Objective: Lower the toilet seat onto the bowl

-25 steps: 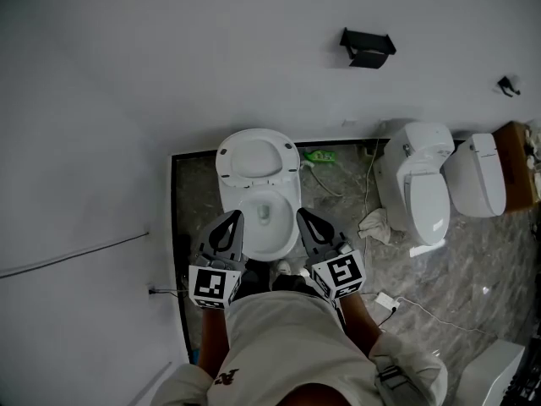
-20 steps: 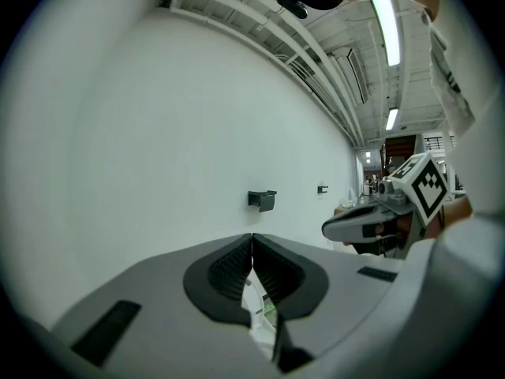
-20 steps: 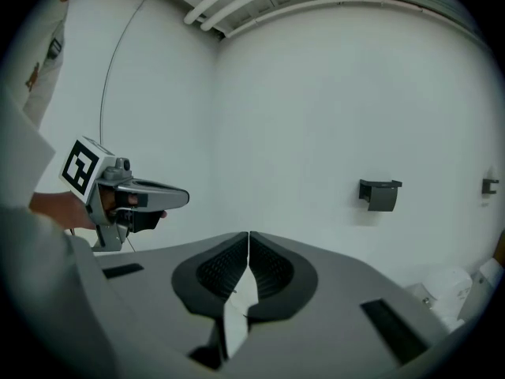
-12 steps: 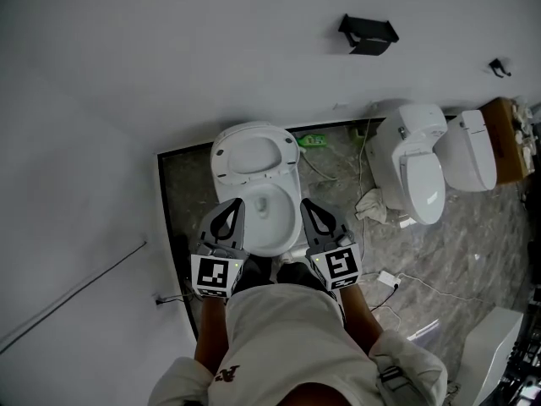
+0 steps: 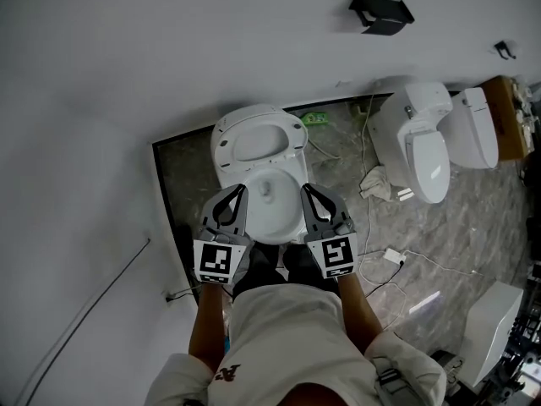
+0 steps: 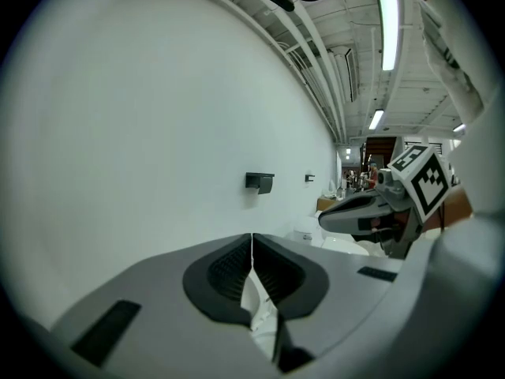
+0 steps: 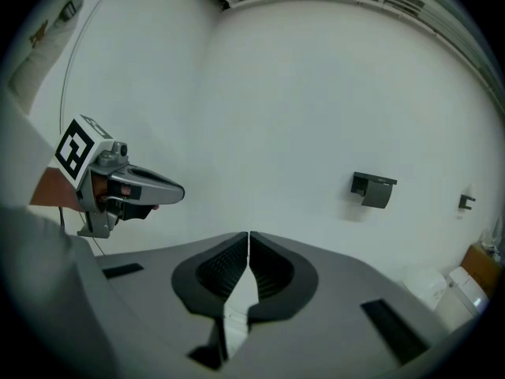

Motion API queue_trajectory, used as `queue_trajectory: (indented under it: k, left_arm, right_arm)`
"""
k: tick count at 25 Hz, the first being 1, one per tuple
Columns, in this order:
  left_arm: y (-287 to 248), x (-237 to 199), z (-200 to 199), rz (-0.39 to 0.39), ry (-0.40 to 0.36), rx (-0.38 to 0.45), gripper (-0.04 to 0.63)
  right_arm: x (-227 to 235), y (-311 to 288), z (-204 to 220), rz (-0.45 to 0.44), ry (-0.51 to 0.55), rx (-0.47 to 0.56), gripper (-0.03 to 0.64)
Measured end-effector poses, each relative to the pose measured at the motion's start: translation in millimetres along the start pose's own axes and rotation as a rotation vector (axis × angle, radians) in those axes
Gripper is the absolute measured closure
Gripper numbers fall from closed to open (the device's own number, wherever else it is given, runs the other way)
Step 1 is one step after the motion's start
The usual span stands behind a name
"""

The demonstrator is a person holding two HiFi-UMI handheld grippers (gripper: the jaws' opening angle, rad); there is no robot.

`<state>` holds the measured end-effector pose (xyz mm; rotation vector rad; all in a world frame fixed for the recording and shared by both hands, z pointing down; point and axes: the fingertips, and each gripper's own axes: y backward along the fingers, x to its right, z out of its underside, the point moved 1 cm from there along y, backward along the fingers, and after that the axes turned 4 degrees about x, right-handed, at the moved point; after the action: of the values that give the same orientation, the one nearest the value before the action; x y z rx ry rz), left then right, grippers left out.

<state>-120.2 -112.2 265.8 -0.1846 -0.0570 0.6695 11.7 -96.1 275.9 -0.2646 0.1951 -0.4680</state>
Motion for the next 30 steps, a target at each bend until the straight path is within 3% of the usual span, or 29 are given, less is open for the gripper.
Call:
queue_trajectory:
  k: [9,30]
  left_arm:
    - [-28,-22,29,-0.006,-0.042,-0.03,0.571]
    - [-111,-61,81,-0.094,-0.049,-0.097,0.569]
  right_arm:
    - [8,-30,26,-0.025,0.092,-0.044,0.592]
    - [68,-127,72,-0.126,0.146,-0.087,0.592]
